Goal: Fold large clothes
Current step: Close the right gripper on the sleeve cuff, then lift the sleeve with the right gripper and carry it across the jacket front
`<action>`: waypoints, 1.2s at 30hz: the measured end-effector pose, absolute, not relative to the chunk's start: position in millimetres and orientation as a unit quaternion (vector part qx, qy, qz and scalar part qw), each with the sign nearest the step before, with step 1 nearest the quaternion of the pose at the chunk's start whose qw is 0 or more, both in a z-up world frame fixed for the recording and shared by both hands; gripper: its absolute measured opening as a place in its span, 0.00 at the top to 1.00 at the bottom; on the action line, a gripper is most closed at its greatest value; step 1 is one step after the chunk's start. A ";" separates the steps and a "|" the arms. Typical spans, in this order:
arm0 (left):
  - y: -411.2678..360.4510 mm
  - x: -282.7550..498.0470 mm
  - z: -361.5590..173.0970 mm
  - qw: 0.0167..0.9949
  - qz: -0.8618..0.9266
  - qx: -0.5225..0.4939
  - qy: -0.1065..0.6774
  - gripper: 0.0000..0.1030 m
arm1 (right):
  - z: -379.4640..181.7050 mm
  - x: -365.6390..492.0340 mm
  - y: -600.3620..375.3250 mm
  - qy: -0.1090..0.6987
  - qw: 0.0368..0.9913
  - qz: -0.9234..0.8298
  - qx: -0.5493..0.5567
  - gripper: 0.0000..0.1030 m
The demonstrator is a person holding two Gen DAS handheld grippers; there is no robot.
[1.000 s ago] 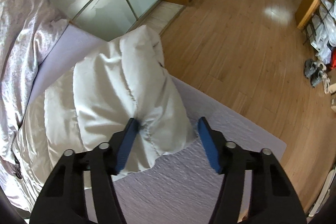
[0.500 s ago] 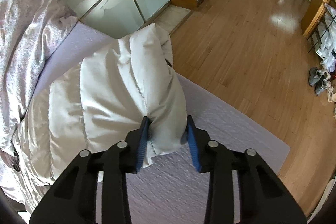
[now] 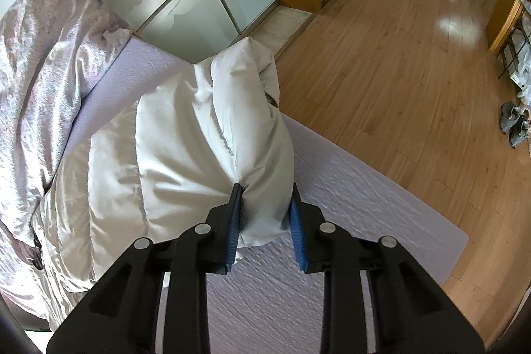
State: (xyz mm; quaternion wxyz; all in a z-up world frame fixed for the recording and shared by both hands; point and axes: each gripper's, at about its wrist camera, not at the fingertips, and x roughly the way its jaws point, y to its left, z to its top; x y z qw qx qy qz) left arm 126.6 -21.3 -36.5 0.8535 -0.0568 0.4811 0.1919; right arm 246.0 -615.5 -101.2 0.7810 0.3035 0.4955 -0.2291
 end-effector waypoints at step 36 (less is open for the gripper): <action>23.0 170.4 -68.2 0.841 0.154 -0.008 0.519 0.02 | -70.1 230.8 -601.0 0.452 0.785 -0.249 0.343 0.75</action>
